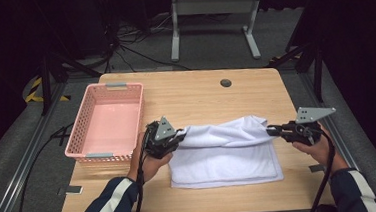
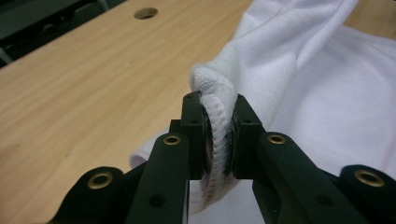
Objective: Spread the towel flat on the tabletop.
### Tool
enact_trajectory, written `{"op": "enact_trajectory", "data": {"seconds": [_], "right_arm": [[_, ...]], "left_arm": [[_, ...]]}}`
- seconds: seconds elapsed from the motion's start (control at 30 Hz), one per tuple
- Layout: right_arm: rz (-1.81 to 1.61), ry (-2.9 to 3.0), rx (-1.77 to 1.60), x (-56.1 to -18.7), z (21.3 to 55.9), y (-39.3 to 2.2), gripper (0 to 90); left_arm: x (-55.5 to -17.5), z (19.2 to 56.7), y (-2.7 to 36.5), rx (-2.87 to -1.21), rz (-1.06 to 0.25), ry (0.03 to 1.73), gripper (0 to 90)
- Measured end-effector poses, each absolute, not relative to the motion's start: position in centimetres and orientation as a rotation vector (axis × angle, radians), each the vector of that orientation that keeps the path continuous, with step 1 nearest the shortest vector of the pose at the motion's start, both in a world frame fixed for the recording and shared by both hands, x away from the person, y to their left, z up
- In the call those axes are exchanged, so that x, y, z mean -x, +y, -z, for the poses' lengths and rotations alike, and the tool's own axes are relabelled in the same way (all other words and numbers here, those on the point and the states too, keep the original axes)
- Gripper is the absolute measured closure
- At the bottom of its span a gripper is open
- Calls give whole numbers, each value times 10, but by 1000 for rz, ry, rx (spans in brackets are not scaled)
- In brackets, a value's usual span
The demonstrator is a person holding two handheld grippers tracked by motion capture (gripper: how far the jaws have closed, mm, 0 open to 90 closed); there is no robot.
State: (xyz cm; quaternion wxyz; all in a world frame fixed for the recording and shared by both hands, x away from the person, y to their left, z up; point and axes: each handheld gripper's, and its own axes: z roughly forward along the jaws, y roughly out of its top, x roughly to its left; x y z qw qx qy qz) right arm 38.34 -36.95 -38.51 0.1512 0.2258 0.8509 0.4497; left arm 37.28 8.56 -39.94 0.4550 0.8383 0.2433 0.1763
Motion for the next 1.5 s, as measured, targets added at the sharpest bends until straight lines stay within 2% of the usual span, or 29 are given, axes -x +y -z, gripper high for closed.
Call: {"op": "enact_trajectory", "data": {"seconds": [0.2,0.33,0.4,0.53,0.57,0.63,0.67,0.7,0.8,0.83,0.93,1.03,1.07,1.1,1.17,1.27,1.37,1.4,1.43,1.47,1.5], "right_arm": [[-1271,2570,-581,-347,407,-375,820],[-1221,2609,-579,-340,412,-378,815],[-1210,2656,-581,-335,417,-382,802],[-1125,2758,-549,-328,421,-383,776],[-1097,2792,-526,-326,422,-381,770],[-1050,2820,-510,-322,421,-379,741],[-1032,2837,-502,-320,420,-379,718],[-1010,2854,-491,-318,419,-379,696],[-918,2852,-503,-313,415,-377,613],[-912,2823,-518,-312,411,-377,609],[-962,2739,-542,-311,399,-376,584],[-1067,2634,-588,-319,388,-368,622],[-1063,2617,-609,-324,387,-362,624],[-1035,2596,-620,-330,387,-355,617],[-977,2575,-688,-346,392,-342,607],[-937,2523,-913,-381,407,-334,518],[-907,2524,-1081,-406,429,-336,470],[-907,2524,-1081,-406,429,-336,470],[-899,2541,-1080,-408,435,-336,494],[-876,2550,-1070,-408,440,-334,551],[-866,2551,-1057,-406,441,-333,651]], "left_arm": [[-342,420,93,-2112,-385,544,794],[-334,431,94,-2172,-385,522,787],[-323,440,94,-2255,-433,467,773],[-317,449,103,-2290,-362,496,738],[-315,449,106,-2300,-359,488,721],[-312,448,111,-2296,-331,516,552],[-310,447,115,-2269,-331,548,552],[-309,445,117,-2251,-328,582,487],[-307,437,120,-2194,-317,606,412],[-307,435,118,-2182,-327,596,375],[-307,429,110,-2190,-342,528,344],[-309,432,97,-2208,-302,492,352],[-309,434,92,-2241,-287,466,361],[-309,437,87,-2289,-265,411,424],[-311,445,77,-2380,-301,379,425],[-316,455,76,-2415,-286,390,446],[-318,459,79,-2433,-289,371,517],[-318,459,79,-2433,-289,371,570],[-319,457,79,-2445,-301,340,570],[-319,456,80,-2449,-316,356,641],[-319,456,81,-2436,-313,358,685]]}}
